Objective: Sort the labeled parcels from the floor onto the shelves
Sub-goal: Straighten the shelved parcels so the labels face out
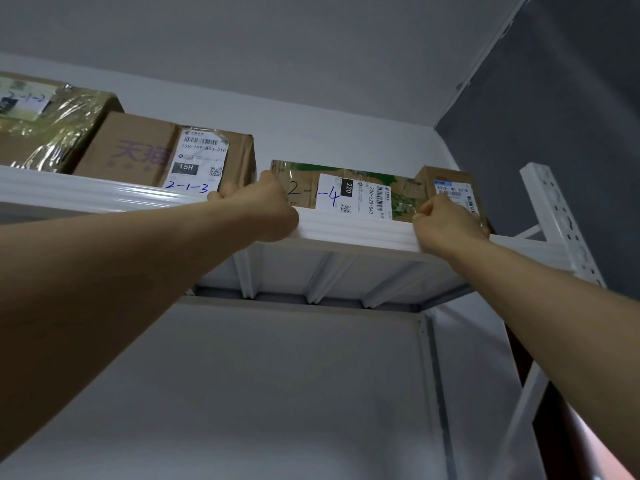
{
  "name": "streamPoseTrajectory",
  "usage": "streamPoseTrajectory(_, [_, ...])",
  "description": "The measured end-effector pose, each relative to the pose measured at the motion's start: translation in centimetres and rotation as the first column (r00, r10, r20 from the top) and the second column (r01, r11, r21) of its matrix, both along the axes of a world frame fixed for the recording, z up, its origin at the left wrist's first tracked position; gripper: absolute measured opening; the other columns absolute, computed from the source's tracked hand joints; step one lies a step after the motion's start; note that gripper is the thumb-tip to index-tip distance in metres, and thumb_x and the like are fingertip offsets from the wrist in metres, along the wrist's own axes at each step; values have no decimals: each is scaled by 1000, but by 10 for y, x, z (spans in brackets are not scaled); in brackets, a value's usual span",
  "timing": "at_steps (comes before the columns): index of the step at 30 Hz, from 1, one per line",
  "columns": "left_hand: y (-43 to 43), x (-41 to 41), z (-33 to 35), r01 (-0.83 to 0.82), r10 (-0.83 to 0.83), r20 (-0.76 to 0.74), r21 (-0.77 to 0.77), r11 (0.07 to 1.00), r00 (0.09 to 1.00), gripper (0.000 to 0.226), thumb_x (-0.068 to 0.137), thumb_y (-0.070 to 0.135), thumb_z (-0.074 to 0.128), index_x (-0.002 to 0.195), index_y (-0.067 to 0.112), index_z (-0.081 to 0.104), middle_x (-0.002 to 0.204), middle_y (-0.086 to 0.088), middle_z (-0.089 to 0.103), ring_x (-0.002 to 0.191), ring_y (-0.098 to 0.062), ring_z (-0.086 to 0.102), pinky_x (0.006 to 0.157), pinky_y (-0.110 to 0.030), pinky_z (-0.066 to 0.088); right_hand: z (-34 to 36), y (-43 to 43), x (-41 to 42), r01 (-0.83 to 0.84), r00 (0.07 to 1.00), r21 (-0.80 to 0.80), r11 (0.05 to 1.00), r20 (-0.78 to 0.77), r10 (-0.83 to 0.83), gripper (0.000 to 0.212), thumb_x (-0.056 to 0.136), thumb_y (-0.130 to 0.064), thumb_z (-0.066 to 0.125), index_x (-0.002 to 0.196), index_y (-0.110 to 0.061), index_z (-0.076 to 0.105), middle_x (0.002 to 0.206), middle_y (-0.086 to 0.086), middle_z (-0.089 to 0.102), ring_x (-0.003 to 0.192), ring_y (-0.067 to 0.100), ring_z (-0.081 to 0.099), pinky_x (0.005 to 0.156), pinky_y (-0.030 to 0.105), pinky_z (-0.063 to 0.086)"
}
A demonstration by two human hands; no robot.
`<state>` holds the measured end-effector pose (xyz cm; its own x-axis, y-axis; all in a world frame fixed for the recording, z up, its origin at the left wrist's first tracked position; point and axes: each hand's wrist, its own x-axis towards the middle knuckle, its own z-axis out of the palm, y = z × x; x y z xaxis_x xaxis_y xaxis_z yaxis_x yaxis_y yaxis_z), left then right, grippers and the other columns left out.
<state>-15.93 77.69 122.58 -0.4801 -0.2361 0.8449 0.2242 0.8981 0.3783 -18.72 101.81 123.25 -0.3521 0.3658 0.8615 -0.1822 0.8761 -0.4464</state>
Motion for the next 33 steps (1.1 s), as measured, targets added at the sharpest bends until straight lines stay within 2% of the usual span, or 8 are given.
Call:
streamPoseTrajectory(4, [4,5,-1,15,-15,-65,-11,1000,998,52,90,21,54,139,19,35,118,-17,41,130,-43,32,107,-48,28,4,-2,-3,16,1000,-28,999,0,-16,35,97,-25,42,130,-22,50,135,14,55,128,38,44,108,48,28])
streamPoseTrajectory(11, [14,-12,37,-170,40,-315,-397,902,948,54,98,36,41,149,22,31,158,-3,28,146,-28,19,114,-47,17,8,6,-9,35,998,-18,999,-49,-36,29,96,-26,45,124,-22,53,130,13,58,125,38,47,109,50,29])
streamPoseTrajectory(16, [46,-32,64,-134,-18,-279,-514,847,960,65,98,19,44,156,30,15,166,3,10,152,-20,6,118,-52,6,9,7,-12,40,985,152,988,-174,-13,28,100,-28,40,120,-21,59,127,11,60,124,36,45,104,48,34])
streamPoseTrajectory(19, [55,-41,76,-126,5,-232,-506,853,973,74,94,9,45,156,31,12,164,0,16,152,-21,8,119,-54,3,15,-3,-10,2,971,269,963,-232,63,31,102,-30,38,120,-22,62,125,9,62,121,34,48,101,46,37])
streamPoseTrajectory(22, [47,-45,89,-183,89,-208,-493,850,974,67,91,4,40,153,26,24,151,-7,40,143,-27,31,115,-53,12,23,-10,-9,-8,967,314,949,-238,87,33,103,-32,37,123,-21,61,121,9,62,123,33,48,101,46,39])
streamPoseTrajectory(25, [35,-47,100,-241,152,-220,-464,852,964,48,96,10,38,142,22,44,141,-11,48,130,-34,44,110,-49,22,29,-17,-7,-26,974,343,939,-201,100,33,103,-37,35,123,-24,57,118,6,65,124,32,48,102,52,42])
streamPoseTrajectory(30, [21,-39,107,-34,-62,-216,-418,908,974,44,98,8,41,131,27,61,137,-5,57,125,-34,50,110,-45,36,31,-28,-6,-77,985,379,922,-117,130,41,105,-39,35,140,-24,49,134,8,62,127,33,50,106,47,41])
streamPoseTrajectory(33, [14,-33,110,80,-177,-247,-359,930,953,41,94,3,47,119,27,71,122,-1,67,116,-27,59,103,-37,46,31,-34,-5,-124,979,395,910,-101,177,44,106,-38,35,146,-24,45,141,8,58,133,32,47,105,40,38])
